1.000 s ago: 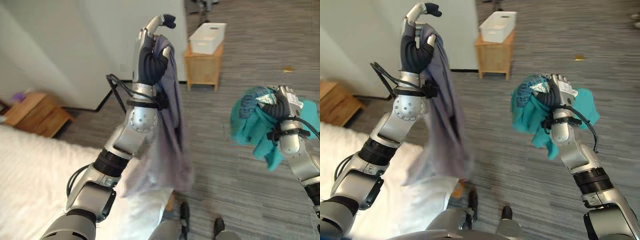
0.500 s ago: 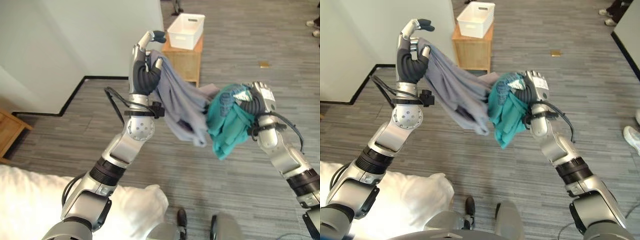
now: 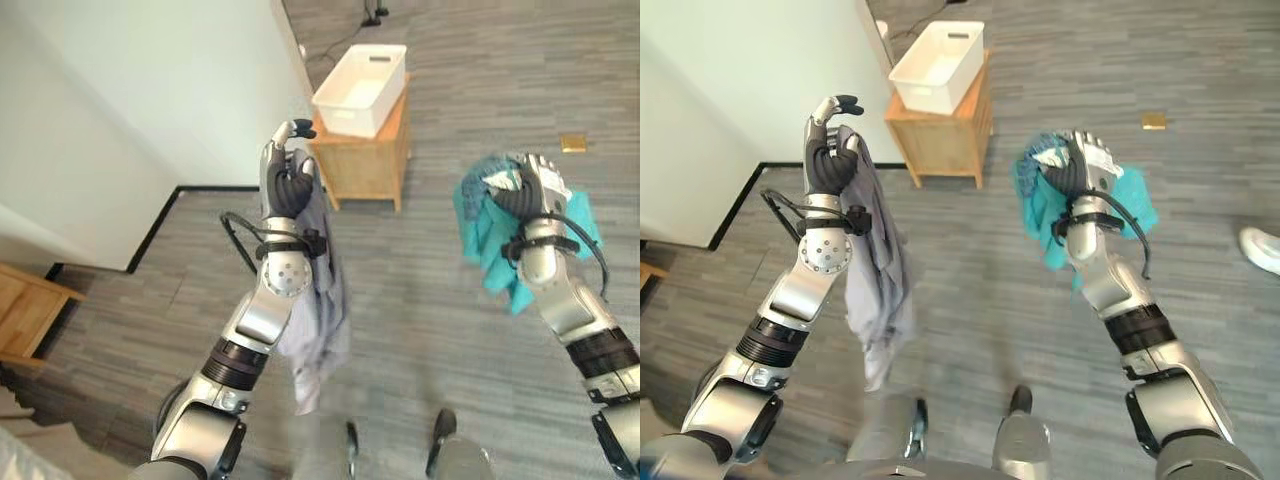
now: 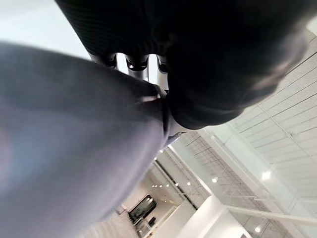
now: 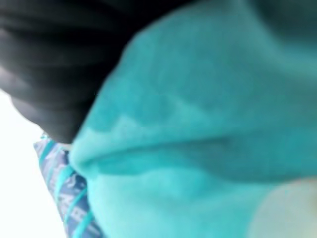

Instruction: Pick up bed clothes into laundry basket.

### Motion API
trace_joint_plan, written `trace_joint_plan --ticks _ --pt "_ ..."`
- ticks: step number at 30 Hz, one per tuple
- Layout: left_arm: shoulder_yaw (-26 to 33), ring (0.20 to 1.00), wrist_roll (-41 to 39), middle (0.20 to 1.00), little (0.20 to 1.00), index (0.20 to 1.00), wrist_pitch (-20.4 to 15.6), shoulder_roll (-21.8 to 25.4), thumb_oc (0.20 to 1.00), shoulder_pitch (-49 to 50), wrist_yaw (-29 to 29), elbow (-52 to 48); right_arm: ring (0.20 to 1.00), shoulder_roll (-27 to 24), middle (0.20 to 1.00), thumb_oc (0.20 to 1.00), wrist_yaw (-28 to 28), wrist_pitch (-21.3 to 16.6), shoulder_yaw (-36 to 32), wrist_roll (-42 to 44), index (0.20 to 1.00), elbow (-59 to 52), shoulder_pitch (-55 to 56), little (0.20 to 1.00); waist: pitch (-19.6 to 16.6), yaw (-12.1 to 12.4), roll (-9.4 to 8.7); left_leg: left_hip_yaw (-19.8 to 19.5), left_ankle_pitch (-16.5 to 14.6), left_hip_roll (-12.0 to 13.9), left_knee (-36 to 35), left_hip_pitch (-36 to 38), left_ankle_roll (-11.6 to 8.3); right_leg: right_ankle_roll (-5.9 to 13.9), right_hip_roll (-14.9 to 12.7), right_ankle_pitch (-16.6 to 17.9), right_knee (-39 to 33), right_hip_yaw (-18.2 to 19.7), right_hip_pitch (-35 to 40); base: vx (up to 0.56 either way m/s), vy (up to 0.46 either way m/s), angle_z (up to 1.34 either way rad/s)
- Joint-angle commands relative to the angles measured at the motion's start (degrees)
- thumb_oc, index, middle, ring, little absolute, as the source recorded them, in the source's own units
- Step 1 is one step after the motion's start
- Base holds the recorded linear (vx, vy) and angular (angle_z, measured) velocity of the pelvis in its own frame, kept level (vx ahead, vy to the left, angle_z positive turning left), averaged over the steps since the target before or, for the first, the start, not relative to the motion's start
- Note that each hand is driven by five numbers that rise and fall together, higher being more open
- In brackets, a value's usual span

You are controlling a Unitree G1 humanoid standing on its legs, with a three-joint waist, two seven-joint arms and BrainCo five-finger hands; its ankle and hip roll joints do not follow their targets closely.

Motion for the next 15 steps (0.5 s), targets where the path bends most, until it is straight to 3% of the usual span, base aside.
trace_joint_plan --ticks 1,3,5,6,7,8,9,10,11,12,13,14,15 --pt "-0.4 0.200 0.0 0.200 0.200 0.200 -1.2 2.4 0.200 -5.0 0.9 1.9 0.200 4.5 0.200 0.200 -1.6 -3.0 0.4 -0.8 0.200 -7.7 6.0 0.200 -2.8 -0.9 2.10 5.3 4.5 3.2 -33.3 14.3 -1.74 9.31 -2.8 -0.2 -4.8 -2.4 1.9 0.62 0.272 -0.52" --pt "0.3 0.200 1.3 0.200 0.200 0.200 -0.8 2.5 0.200 -3.8 0.6 1.1 0.200 4.5 0.200 0.200 -2.1 -2.9 -0.6 -2.1 0.200 -8.3 6.5 0.200 -2.7 0.5 2.75 12.4 8.3 5.7 -41.8 11.8 -1.96 9.51 -3.1 -2.8 -4.8 -4.4 5.4 0.59 0.196 -0.56" --pt "0.4 0.200 1.5 0.200 0.200 0.200 -0.7 2.4 0.200 -2.7 0.0 0.6 0.200 4.9 0.200 0.200 -1.8 -2.5 -0.5 -3.3 0.200 -8.3 6.9 0.200 -3.0 1.6 2.91 12.9 9.6 5.9 -42.7 10.9 -1.94 9.34 -2.7 -4.1 -4.8 -4.8 7.9 0.42 0.047 -0.87" --pt "1.4 0.200 0.7 0.200 0.200 0.200 -1.3 3.4 0.200 -0.8 -0.7 -1.3 0.200 3.2 0.200 0.200 -0.7 -3.3 -4.2 -0.9 0.200 -12.0 6.4 0.200 -4.6 1.8 3.01 12.1 8.8 5.2 -43.6 11.9 -1.33 10.23 -2.0 -4.7 -4.8 -4.8 9.5 0.61 0.007 -0.93" --pt "0.3 0.200 -0.2 0.200 0.200 0.200 -1.3 4.2 0.200 0.1 -0.9 -1.5 0.200 2.4 0.200 0.200 -1.1 -2.9 -3.7 -1.0 0.200 -10.4 6.6 0.200 -6.1 2.9 2.30 9.8 11.2 3.2 -43.5 13.0 0.18 9.77 -1.2 -4.7 -4.8 -3.4 13.0 0.60 0.016 -0.50" --pt "0.2 0.200 -0.2 0.200 0.200 0.200 -1.3 4.3 0.200 0.2 -0.8 -1.5 0.200 2.5 0.200 0.200 -1.2 -3.0 -3.6 -1.0 0.200 -10.3 6.5 0.200 -6.1 3.1 2.39 10.0 11.4 3.4 -43.7 13.1 0.23 9.71 -1.1 -4.5 -4.8 -3.1 12.8 0.54 0.026 0.03" --pt "-0.2 0.200 -1.9 0.200 0.200 0.200 -1.3 5.0 0.200 -0.2 -0.6 -2.3 0.200 1.1 0.200 0.200 -0.9 -3.3 -6.2 0.7 0.200 -13.3 6.3 0.200 -6.9 3.5 1.58 10.5 11.3 2.3 -43.7 14.3 1.06 10.51 -1.6 -4.8 -0.6 -2.6 13.4 0.32 0.070 0.17" --pt "-1.0 0.200 -3.0 0.200 0.200 0.200 -1.2 5.7 0.200 -1.0 -0.4 -1.2 0.200 0.0 0.200 0.200 -1.7 -2.4 -3.5 -0.4 0.200 -9.8 4.3 0.200 -7.1 3.4 0.94 11.5 10.4 1.6 -43.9 16.4 2.15 11.05 -2.3 -4.9 5.0 -1.9 12.5 0.45 0.139 0.30" --pt "-1.3 0.200 -2.4 0.200 0.200 0.200 -0.7 6.3 0.200 -1.2 0.3 -1.4 0.200 -0.6 0.200 0.200 -1.4 -3.0 -4.5 -0.7 0.200 -9.6 6.3 0.200 -6.8 2.3 0.90 12.7 9.6 1.2 -43.9 18.4 3.05 11.93 -4.0 -3.6 11.8 -1.9 10.6 0.41 0.176 0.43" --pt "-1.6 0.200 -2.3 0.200 0.200 0.200 -1.1 6.7 0.200 -1.5 -0.1 -1.8 0.200 -2.4 0.200 0.200 -2.1 -4.3 -6.8 2.1 0.200 -11.7 5.4 0.200 -6.8 1.9 0.62 13.2 8.5 0.7 -43.9 20.4 3.61 12.94 -5.7 -1.4 17.3 -1.8 8.3 0.40 0.185 0.49" --pt "-2.0 0.200 -2.2 0.200 0.200 0.200 -1.0 7.9 0.200 -2.5 -0.1 -1.1 0.200 -4.1 0.200 0.200 -3.2 -3.2 -5.5 1.8 0.200 -9.2 2.0 0.200 -6.6 0.8 0.47 13.4 7.1 0.4 -44.0 22.4 4.11 13.60 -7.5 2.1 22.3 -2.1 5.1 0.39 0.155 0.48" --pt "-3.0 0.200 -1.7 0.200 0.200 0.200 -0.7 8.5 0.200 -3.9 0.0 -0.1 0.200 -5.5 0.200 0.200 -1.4 -3.3 -5.9 1.8 0.200 -8.2 2.4 0.200 -6.2 -0.6 0.82 13.5 5.8 0.2 -44.2 24.2 4.14 13.74 -9.3 3.5 25.1 -2.6 2.0 0.43 0.098 0.59" --pt "-4.5 0.200 -2.3 0.200 0.200 0.200 -0.8 8.1 0.200 -6.4 -0.3 1.4 0.200 -8.5 0.200 0.200 -2.4 -3.1 -5.0 3.3 0.200 -5.8 -1.3 0.200 -5.9 -1.3 0.86 13.0 4.5 0.4 -44.3 26.0 3.51 13.23 -11.2 3.3 23.0 -4.1 -1.2 0.39 0.021 0.65"
